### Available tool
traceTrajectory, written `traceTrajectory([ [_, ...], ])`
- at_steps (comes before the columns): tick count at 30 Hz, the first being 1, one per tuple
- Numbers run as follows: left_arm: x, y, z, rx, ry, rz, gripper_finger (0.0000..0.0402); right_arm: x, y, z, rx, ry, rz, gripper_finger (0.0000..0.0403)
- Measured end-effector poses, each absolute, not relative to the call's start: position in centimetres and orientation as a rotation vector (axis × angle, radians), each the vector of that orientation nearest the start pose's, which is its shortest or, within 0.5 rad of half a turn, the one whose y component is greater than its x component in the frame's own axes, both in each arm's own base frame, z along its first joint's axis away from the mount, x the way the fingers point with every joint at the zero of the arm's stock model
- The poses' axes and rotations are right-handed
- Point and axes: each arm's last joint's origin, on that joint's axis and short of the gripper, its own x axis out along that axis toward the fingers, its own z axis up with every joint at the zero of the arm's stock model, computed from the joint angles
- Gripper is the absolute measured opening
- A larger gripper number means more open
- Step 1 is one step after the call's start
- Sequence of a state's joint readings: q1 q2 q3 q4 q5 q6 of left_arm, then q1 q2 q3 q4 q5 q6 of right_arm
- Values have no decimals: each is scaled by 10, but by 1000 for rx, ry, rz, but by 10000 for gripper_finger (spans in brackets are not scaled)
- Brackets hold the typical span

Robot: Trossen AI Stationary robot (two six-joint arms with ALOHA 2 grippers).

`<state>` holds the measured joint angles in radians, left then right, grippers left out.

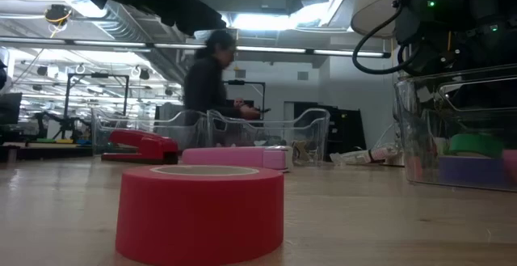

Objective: Pick and place Stapler, Stapler remover, tape
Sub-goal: Put the red tape into the bottom transparent bin

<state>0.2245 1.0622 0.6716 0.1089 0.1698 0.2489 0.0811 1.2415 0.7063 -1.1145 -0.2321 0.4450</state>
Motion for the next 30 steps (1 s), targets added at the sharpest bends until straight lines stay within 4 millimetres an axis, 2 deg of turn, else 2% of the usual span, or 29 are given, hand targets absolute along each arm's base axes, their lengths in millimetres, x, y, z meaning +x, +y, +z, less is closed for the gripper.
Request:
traceTrajectory([
  [9,230,43,272,99,251,-9,184,167,22,185,538,1694,-97,215],
  [20,239,-4,271,172,235,-138,184,171,25,188,685,1679,-104,218],
  [26,260,-34,275,160,349,-233,184,183,25,219,601,1587,-62,218],
  [30,283,-59,267,217,488,-324,184,195,23,247,508,1443,-57,218],
])
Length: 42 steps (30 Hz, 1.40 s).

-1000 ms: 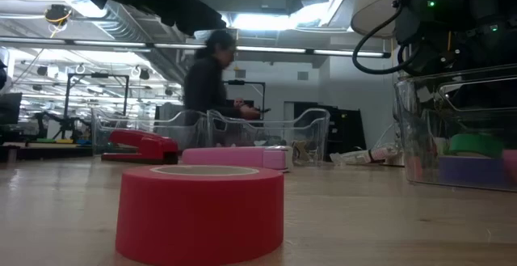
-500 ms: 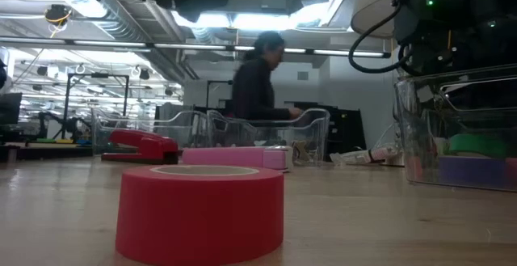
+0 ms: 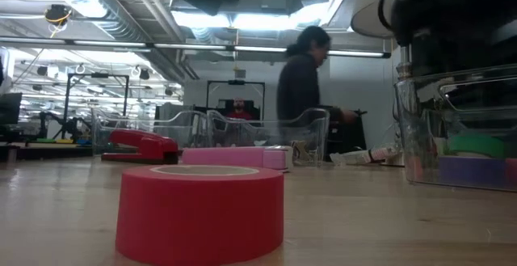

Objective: Pick and place Stapler, Stapler remover, tape
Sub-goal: Put the red tape into the bottom transparent bin

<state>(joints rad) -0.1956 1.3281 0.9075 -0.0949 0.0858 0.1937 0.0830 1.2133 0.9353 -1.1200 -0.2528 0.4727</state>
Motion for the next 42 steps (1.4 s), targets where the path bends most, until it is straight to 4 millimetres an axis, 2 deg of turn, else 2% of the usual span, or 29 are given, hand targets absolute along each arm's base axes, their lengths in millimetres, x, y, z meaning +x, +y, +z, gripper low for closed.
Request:
traceTrajectory([
  [6,309,-102,250,349,604,-475,184,214,27,278,358,1217,-14,218],
  [16,332,-174,216,462,683,-660,184,244,52,305,238,796,194,218],
  [23,354,-208,189,426,733,-753,184,253,70,323,202,572,302,218],
  [29,358,-214,170,389,809,-804,184,252,78,324,198,561,335,218],
  [34,363,-209,165,361,828,-781,184,251,81,324,162,552,305,218],
  [42,370,-195,142,305,929,-779,184,251,81,323,133,554,313,218],
])
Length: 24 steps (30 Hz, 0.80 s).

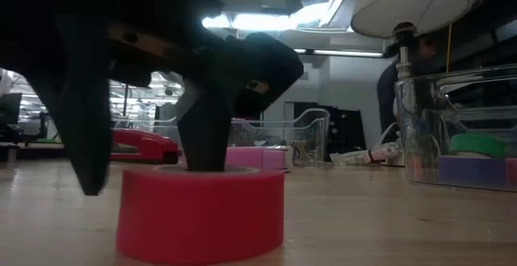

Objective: Pick and place Stapler, Stapler remover, tape
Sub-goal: Put the red tape into the bottom transparent bin

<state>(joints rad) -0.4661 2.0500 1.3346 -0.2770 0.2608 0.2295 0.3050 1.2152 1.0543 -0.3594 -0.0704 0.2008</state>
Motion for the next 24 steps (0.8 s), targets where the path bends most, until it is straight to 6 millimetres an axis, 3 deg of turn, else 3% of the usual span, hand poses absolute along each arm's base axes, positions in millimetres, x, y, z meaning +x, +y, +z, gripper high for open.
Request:
traceTrajectory([
  [7,370,-191,138,327,974,-742,160,250,81,322,125,559,314,218],
  [17,371,-179,137,339,1013,-709,34,250,81,322,107,557,319,218],
  [24,372,-171,139,307,1043,-672,34,250,81,322,107,557,319,218],
])
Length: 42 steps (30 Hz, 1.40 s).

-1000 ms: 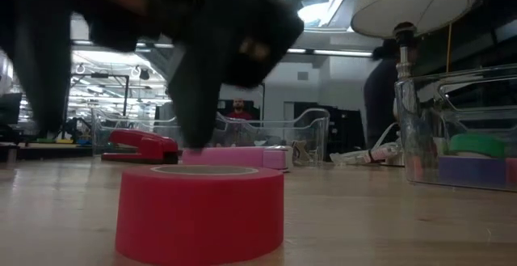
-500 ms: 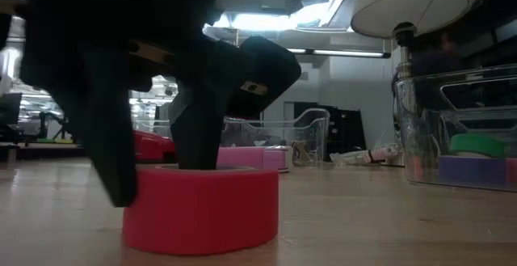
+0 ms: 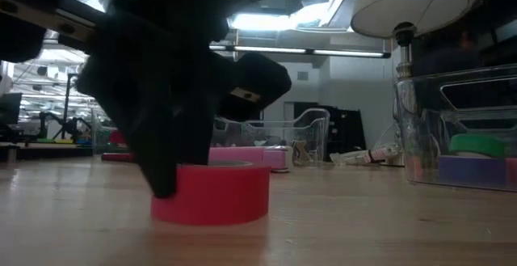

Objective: Pick and place Stapler, Stapler remover, tape
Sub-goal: Put the red tape into the bottom transparent bin

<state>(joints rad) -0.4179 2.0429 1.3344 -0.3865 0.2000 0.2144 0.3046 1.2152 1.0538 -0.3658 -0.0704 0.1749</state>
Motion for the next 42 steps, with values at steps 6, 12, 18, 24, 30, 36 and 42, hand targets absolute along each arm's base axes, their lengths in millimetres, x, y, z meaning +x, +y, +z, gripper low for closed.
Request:
traceTrajectory([
  [6,368,-160,156,323,1058,-572,34,249,81,320,89,574,321,218],
  [12,355,-148,194,375,979,-498,34,250,79,305,-19,568,290,218],
  [18,323,-112,225,316,789,-379,34,251,78,280,-66,513,266,218],
  [24,295,-76,255,248,406,-249,34,254,73,262,-147,336,123,218],
  [30,284,-54,274,257,101,-162,34,256,59,259,-194,110,18,218],
  [36,292,-33,283,244,-48,-185,34,260,40,266,-249,4,-49,218],
  [42,299,-11,283,183,-116,-162,37,268,26,275,-332,-75,-59,218],
])
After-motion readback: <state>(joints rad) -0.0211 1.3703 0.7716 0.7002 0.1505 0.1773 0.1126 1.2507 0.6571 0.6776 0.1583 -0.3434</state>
